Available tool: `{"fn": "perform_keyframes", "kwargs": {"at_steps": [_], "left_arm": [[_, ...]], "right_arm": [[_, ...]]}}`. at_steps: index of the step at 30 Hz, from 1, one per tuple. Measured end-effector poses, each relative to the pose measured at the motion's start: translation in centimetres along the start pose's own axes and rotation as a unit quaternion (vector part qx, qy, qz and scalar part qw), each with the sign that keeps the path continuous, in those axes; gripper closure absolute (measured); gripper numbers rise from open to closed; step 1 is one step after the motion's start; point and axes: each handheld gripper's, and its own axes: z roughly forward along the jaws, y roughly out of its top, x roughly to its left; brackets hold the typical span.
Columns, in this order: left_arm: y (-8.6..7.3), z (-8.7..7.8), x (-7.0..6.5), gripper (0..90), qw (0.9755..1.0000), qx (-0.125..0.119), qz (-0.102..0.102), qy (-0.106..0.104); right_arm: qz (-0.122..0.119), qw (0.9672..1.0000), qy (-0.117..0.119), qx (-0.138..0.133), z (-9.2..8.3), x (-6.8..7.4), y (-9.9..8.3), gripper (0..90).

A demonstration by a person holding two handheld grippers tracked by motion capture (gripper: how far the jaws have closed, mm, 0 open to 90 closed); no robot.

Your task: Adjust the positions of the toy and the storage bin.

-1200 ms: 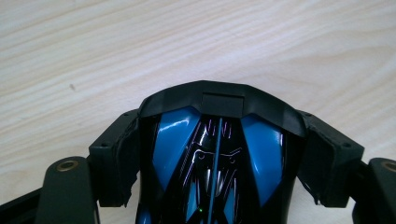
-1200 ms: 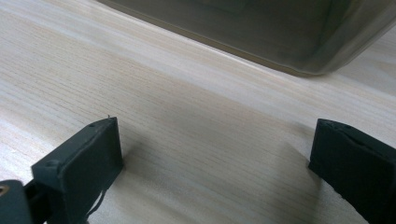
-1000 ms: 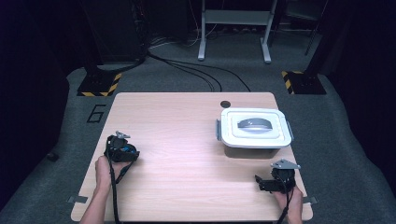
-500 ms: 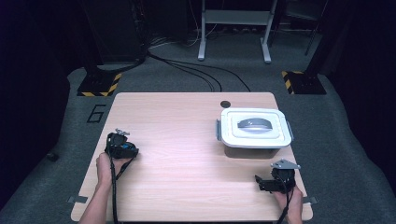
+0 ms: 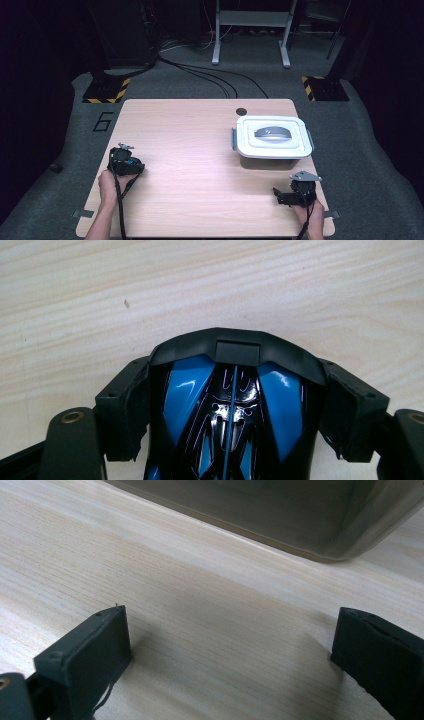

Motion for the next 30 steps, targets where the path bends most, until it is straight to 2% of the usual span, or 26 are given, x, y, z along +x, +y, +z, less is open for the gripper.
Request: {"fn": "perform_keyframes", "kwargs": {"at_steps": [6, 9, 14, 16, 18, 20, 23, 24, 27, 28, 30], "left_arm": [[-0.9, -0.6, -0.5, 24.7, 1.0, 0.0, -0.001, -0.001], [-1.1, -0.6, -0.6, 24.6, 1.0, -0.005, 0.005, 0.003], [-1.3, -0.6, -0.5, 24.1, 0.9999, -0.011, -0.001, -0.004], [-1.4, -0.8, -0.3, 21.3, 0.9994, -0.029, -0.012, -0.012], [-1.5, -1.3, -0.2, 15.1, 0.9991, -0.038, -0.016, -0.005], [-1.6, -2.0, -0.1, 14.2, 0.9987, -0.047, -0.02, -0.007], [-1.5, -3.3, -0.1, 13.1, 0.9964, -0.079, -0.031, 0.0], [-1.4, -3.8, -0.2, 12.1, 0.9959, -0.085, -0.031, -0.001], [-1.3, -5.3, -0.8, 10.5, 0.9935, -0.112, -0.021, -0.001], [-1.3, -5.8, -1.1, 10.0, 0.9934, -0.114, -0.011, 0.0], [-1.2, -6.4, -2.0, 8.3, 0.9917, -0.129, 0.0, -0.004]], "right_arm": [[-0.003, 1.0, 0.001, 0.001, 0.0, 0.0, 0.0, 1.2], [-0.006, 1.0, 0.001, 0.002, 0.0, -0.1, 0.0, 1.2], [0.0, 1.0, 0.001, 0.0, 0.0, 0.0, 0.0, 1.2], [-0.006, 1.0, 0.002, 0.001, 0.0, -0.1, 0.0, 1.2], [-0.006, 1.0, 0.002, 0.002, 0.0, -0.1, 0.0, 1.2], [-0.005, 1.0, 0.004, 0.003, 0.0, -0.1, 0.0, 1.2], [-0.005, 1.0, 0.004, 0.004, 0.0, -0.1, 0.0, 1.2], [0.002, 1.0, 0.004, 0.004, 0.0, -0.1, 0.0, 1.2], [0.008, 1.0, 0.004, 0.003, 0.0, 0.0, 0.0, 1.2], [0.008, 1.0, 0.004, 0.004, 0.0, 0.0, 0.0, 1.2], [0.008, 1.0, 0.004, 0.004, 0.0, 0.0, 0.0, 1.2]]}}
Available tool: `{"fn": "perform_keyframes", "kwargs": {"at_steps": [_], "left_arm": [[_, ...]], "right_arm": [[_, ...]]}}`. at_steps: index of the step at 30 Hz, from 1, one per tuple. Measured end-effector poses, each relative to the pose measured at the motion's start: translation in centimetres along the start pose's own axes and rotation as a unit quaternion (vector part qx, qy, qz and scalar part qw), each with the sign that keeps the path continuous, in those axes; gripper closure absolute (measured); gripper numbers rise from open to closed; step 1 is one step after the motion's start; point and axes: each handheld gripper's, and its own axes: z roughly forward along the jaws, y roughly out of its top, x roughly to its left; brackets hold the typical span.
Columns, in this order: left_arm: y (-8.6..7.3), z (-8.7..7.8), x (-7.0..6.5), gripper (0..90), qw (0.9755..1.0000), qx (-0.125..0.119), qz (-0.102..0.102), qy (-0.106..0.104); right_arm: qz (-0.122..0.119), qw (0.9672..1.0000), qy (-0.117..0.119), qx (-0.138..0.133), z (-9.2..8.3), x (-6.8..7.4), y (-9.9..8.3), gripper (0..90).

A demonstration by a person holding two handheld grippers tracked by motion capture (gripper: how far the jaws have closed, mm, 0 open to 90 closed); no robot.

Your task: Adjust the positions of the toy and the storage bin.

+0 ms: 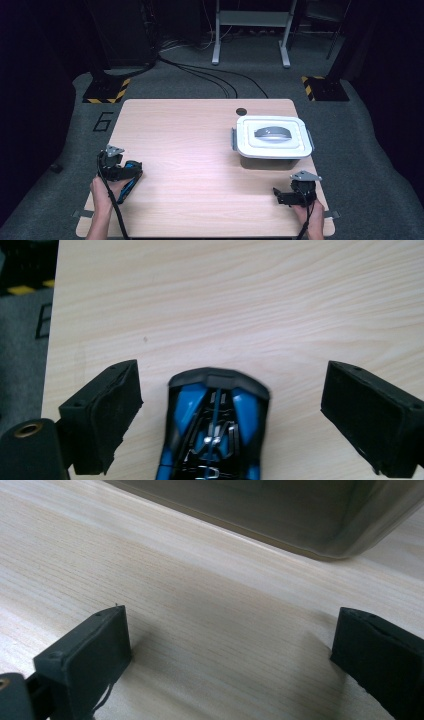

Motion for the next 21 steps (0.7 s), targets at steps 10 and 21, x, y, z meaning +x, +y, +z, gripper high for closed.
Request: {"fn": "perform_keyframes", "kwargs": {"at_steps": [10, 21], "left_arm": [[-2.3, 0.6, -5.9, 0.3, 0.9954, -0.019, 0.057, -0.075], [-5.4, 3.3, -9.7, 0.2, 0.9897, 0.031, 0.11, -0.086]], "right_arm": [[0.004, 1.0, 0.0, 0.001, 0.0, 0.0, 0.0, 1.2], [-0.003, 0.9999, 0.01, 0.013, -0.2, 0.0, 0.1, 0.0]]}}
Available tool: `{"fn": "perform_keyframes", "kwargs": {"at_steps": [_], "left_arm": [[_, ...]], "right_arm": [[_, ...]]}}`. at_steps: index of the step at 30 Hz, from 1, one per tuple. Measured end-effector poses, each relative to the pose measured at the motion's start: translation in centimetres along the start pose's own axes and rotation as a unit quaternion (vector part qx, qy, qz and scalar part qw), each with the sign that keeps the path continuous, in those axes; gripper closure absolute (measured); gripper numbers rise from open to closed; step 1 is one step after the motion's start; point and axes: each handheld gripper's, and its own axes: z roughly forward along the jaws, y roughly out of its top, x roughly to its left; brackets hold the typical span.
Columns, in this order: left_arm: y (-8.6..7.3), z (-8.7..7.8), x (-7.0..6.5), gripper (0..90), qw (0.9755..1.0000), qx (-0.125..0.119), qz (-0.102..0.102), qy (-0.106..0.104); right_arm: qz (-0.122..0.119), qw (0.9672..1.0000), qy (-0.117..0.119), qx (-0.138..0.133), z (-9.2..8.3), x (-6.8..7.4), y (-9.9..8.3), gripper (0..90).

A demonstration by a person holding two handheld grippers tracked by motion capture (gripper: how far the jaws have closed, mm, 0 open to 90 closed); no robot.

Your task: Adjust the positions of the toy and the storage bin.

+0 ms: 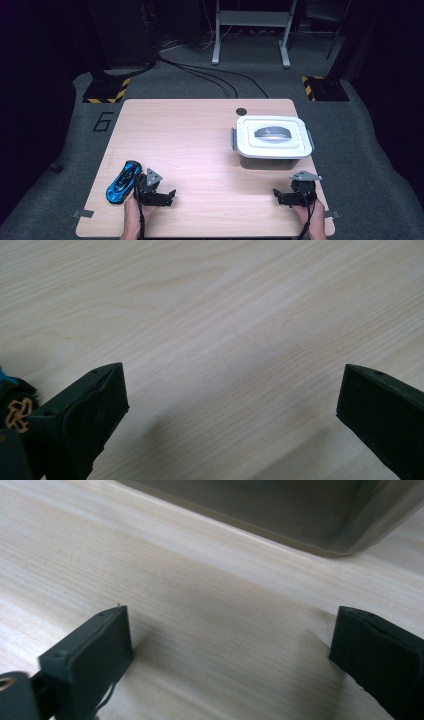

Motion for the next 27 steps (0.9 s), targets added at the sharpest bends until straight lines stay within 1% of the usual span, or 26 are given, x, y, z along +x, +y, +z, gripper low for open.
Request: {"fn": "perform_keyframes", "kwargs": {"at_steps": [1, 2, 3, 4, 5, 6, 7, 8, 9, 10, 12, 14, 16, 17, 18, 20, 21, 22, 23, 24, 26, 27], "left_arm": [[-0.1, 0.2, -0.1, 0.2, 1.0, 0.001, 0.002, -0.002], [-0.2, 0.4, -0.3, 0.2, 1.0, 0.0, -0.002, -0.004], [-0.3, 0.6, -0.3, 0.1, 0.9999, -0.006, -0.004, -0.007], [-0.3, 0.7, -0.3, 0.1, 0.9999, -0.01, -0.008, -0.008], [-0.4, 0.8, -0.3, 0.1, 0.9998, -0.014, -0.014, -0.009], [-0.5, 0.9, -0.3, 0.1, 0.9996, -0.018, -0.02, -0.011], [-0.6, 0.9, -0.3, 0.1, 0.9993, -0.02, -0.027, -0.016], [-0.6, 0.9, -0.1, 0.1, 0.9995, -0.015, -0.023, -0.017], [-0.6, 0.9, -0.1, 0.1, 0.9993, -0.015, -0.027, -0.02], [-0.6, 0.9, 0.0, 0.1, 0.9994, -0.011, -0.024, -0.023], [-0.6, 0.9, 0.0, 0.1, 0.9994, -0.013, -0.024, -0.022], [-0.6, 0.9, -0.1, 0.1, 0.9993, -0.015, -0.027, -0.021], [-0.6, 0.9, -0.1, 0.1, 0.9993, -0.016, -0.028, -0.021], [-0.6, 0.9, -0.1, 0.1, 0.9993, -0.016, -0.028, -0.021], [-0.6, 0.9, -0.1, 0.1, 0.9993, -0.016, -0.028, -0.021], [-0.6, 1.0, -0.1, 0.1, 0.9992, -0.017, -0.03, -0.021], [-0.6, 0.9, 0.0, 0.1, 0.9994, -0.012, -0.024, -0.022], [-0.6, 0.9, 0.0, 0.1, 0.9994, -0.013, -0.024, -0.022], [-0.6, 0.9, -0.1, 0.1, 0.9992, -0.016, -0.028, -0.022], [-0.6, 0.9, 0.0, 0.1, 0.9994, -0.013, -0.024, -0.022], [-0.6, 0.9, -0.1, 0.1, 0.9992, -0.016, -0.028, -0.022], [-0.6, 0.9, 0.0, 0.1, 0.9994, -0.013, -0.024, -0.022]], "right_arm": [[0.002, 1.0, 0.002, 0.004, 0.0, 0.1, 0.0, 0.0], [-0.005, 1.0, 0.005, 0.007, -0.2, 0.1, -0.1, 0.0], [0.003, 0.9999, 0.006, 0.008, -0.3, 0.2, -0.1, 0.0], [0.003, 0.9999, 0.009, 0.006, -0.5, 0.2, -0.2, 0.0], [0.009, 0.9999, 0.009, 0.008, -0.6, 0.3, -0.3, 0.0], [0.006, 0.9999, 0.009, 0.008, -0.9, 0.3, -0.3, 0.0], [0.011, 0.9999, 0.011, 0.005, -1.2, 0.3, -0.3, 0.0], [0.021, 0.9997, 0.013, 0.002, -1.6, 0.3, -0.3, 0.0], [0.029, 0.9994, 0.019, -0.003, -2.0, 0.3, -0.2, 0.0], [0.029, 0.9994, 0.02, -0.005, -2.4, 0.2, -0.1, 0.1], [0.037, 0.999, 0.022, -0.009, -3.4, 0.0, 0.2, 0.2], [0.04, 0.9988, 0.022, -0.016, -4.4, -0.1, 0.6, 0.5], [0.042, 0.9985, 0.024, -0.025, -5.6, -0.3, 1.1, 0.8], [0.038, 0.9987, 0.022, -0.027, -6.2, -0.4, 1.4, 0.8], [0.041, 0.9982, 0.025, -0.034, -6.8, -0.4, 1.8, 0.9], [0.038, 0.9979, 0.021, -0.047, -8.0, -0.6, 2.7, 1.5], [0.035, 0.9978, 0.02, -0.052, -8.5, -0.7, 3.2, 1.7], [0.036, 0.9975, 0.019, -0.058, -8.9, -0.8, 3.7, 1.9], [0.032, 0.9975, 0.016, -0.06, -9.3, -1.0, 4.3, 2.2], [0.03, 0.9975, 0.012, -0.063, -9.6, -1.1, 4.8, 2.7], [0.029, 0.9971, 0.005, -0.07, -9.9, -1.5, 5.8, 4.5], [0.027, 0.997, 0.001, -0.072, -10.0, -1.7, 6.3, 5.6]]}}
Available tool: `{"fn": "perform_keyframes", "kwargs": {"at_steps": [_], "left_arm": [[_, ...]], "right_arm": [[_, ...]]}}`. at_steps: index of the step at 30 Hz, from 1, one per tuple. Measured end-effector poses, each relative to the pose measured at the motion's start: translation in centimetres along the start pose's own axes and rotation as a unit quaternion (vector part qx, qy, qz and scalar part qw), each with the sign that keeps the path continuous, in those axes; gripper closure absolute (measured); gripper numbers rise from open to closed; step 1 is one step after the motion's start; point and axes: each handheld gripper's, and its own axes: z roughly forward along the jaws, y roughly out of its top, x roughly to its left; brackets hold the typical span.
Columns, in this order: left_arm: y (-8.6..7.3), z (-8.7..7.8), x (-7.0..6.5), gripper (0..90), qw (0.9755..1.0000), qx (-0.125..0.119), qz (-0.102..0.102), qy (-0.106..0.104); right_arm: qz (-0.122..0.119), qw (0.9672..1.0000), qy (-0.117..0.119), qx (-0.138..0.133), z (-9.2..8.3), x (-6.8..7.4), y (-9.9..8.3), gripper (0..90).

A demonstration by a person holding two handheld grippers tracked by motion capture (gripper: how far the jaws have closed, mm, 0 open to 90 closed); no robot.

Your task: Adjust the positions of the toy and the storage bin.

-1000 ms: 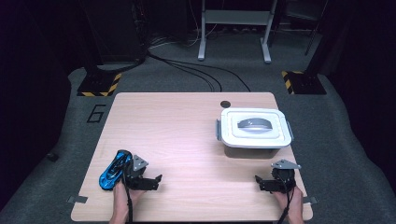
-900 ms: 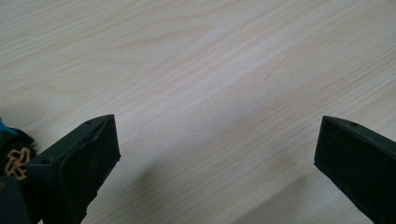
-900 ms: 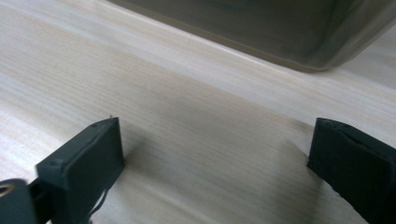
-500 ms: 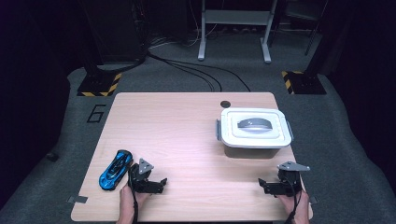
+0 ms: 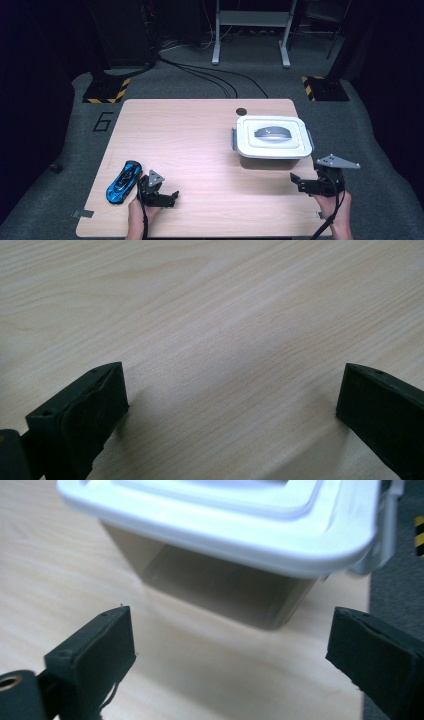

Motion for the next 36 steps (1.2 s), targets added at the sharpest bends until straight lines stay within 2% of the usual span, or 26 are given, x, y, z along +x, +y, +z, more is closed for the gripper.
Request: {"fn": "perform_keyframes", "kwargs": {"at_steps": [4, 7, 10, 11, 13, 18, 21, 27, 31, 36], "left_arm": [[0.0, 0.0, 0.0, 0.2, 1.0, 0.0, -0.001, 0.0], [0.0, 0.0, 0.0, 0.2, 1.0, 0.0, 0.0, 0.0], [0.0, 0.0, 0.0, 0.2, 1.0, 0.0, 0.0, 0.0], [0.0, 0.0, -0.1, 0.2, 1.0, -0.004, -0.005, 0.0], [0.0, 0.0, 0.0, 0.2, 1.0, 0.0, -0.001, 0.0], [0.0, 0.0, 0.0, 0.2, 1.0, 0.0, -0.001, -0.001], [0.0, 0.0, 0.0, 0.2, 1.0, 0.0, 0.0, -0.001], [0.0, 0.0, 0.0, 0.3, 1.0, -0.002, -0.002, 0.0], [0.0, -0.1, 0.0, 0.4, 1.0, 0.002, -0.001, -0.004], [0.0, -0.1, 0.0, 0.5, 1.0, 0.002, -0.003, -0.005]], "right_arm": [[-0.006, 0.9996, -0.019, -0.017, 0.5, -0.8, 1.8, 13.1], [0.002, 0.9996, -0.028, -0.008, 1.5, -1.8, 3.1, 17.7], [0.011, 0.9994, -0.033, 0.007, 2.6, -2.6, 4.1, 27.8], [0.01, 0.999, -0.042, 0.008, 2.9, -2.8, 4.4, 31.1], [0.018, 0.9988, -0.044, 0.006, 3.3, -3.3, 5.0, 38.2], [0.025, 0.9974, -0.064, 0.019, 4.3, -4.3, 6.0, 47.3], [0.038, 0.9968, -0.067, 0.024, 4.9, -5.0, 6.1, 52.1], [0.075, 0.9958, -0.048, 0.018, 5.1, -6.0, 5.8, 57.0], [0.087, 0.9952, -0.043, 0.017, 5.0, -6.3, 5.7, 58.8], [0.088, 0.995, -0.044, 0.018, 5.0, -6.3, 5.8, 59.6]]}}
